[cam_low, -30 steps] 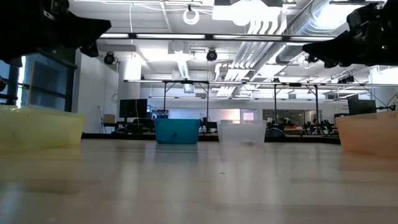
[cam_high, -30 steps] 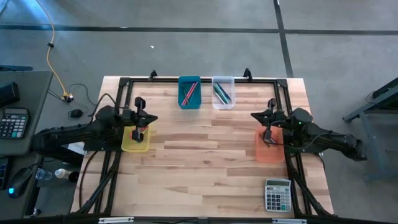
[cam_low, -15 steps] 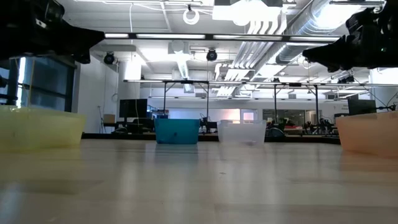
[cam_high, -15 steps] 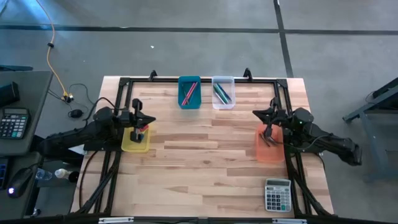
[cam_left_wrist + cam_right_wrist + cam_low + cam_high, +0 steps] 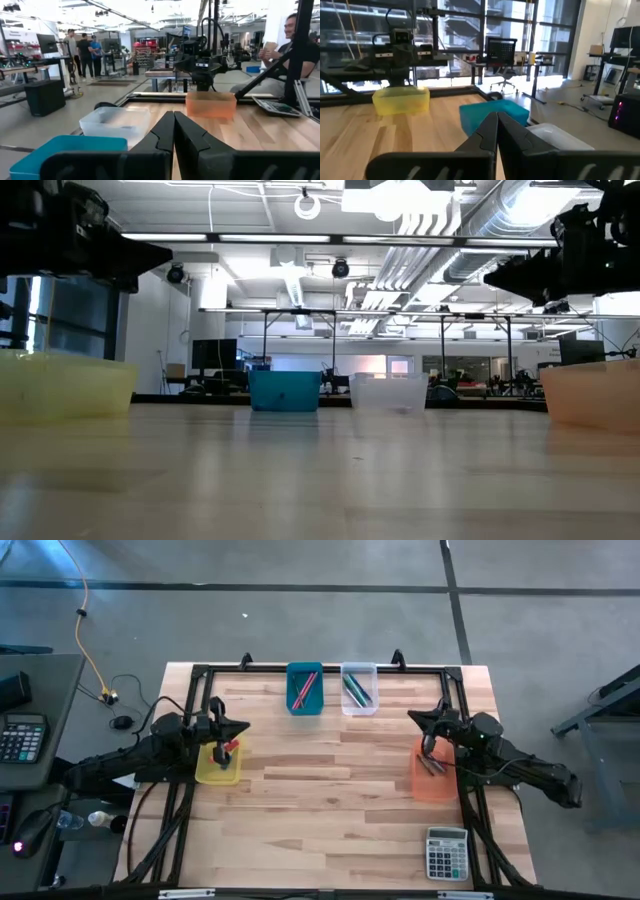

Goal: Sort crayons/erasers/pens/pencils in bins
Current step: Return to Home Position

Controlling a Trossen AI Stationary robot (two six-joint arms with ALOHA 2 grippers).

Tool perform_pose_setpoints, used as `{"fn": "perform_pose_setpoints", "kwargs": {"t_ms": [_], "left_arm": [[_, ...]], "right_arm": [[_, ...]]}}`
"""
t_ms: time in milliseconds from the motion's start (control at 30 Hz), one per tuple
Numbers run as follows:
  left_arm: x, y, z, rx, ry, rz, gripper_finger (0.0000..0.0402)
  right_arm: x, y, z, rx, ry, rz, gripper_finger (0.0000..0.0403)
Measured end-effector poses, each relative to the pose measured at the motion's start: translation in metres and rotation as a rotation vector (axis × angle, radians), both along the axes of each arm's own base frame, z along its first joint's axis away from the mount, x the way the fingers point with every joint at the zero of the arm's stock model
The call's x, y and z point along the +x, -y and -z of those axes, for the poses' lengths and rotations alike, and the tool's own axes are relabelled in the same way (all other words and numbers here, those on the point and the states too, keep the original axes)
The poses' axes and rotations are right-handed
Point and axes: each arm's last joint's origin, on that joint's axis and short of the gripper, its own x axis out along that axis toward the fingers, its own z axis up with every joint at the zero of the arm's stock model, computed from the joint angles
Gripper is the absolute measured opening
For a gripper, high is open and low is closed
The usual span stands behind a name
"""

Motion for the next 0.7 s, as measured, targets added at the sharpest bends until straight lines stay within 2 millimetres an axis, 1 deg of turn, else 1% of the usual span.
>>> {"fn": "perform_pose_setpoints", "kwargs": {"t_ms": [167,233,333,533,700], "left_arm": [[0.0001,0.0002,0.0003,-0.026,0.004,0.01,0.0],[0.0001,0.0002,0.0001,-0.025,0.006,0.01,0.0],[0.0,0.0002,-0.0001,-0.011,0.004,0.008,0.0],[0.0002,-0.0001,0.0023,0.004,-0.026,-0.003,0.0],[0.0004,-0.0004,0.0063,-0.05,-0.052,-0.005,0.0]], "right_arm": [[0.0005,-0.0006,0.0027,0.02,-0.023,-0.009,0.0],[0.0006,-0.0004,0.0055,0.069,-0.034,-0.006,0.0],[0.0004,0.0013,0.0075,0.141,-0.024,0.046,0.0],[0.0007,0.0017,0.0081,0.032,-0.081,0.059,0.0],[0.0007,0.0017,0.0082,0.057,-0.071,0.058,0.0]]}}
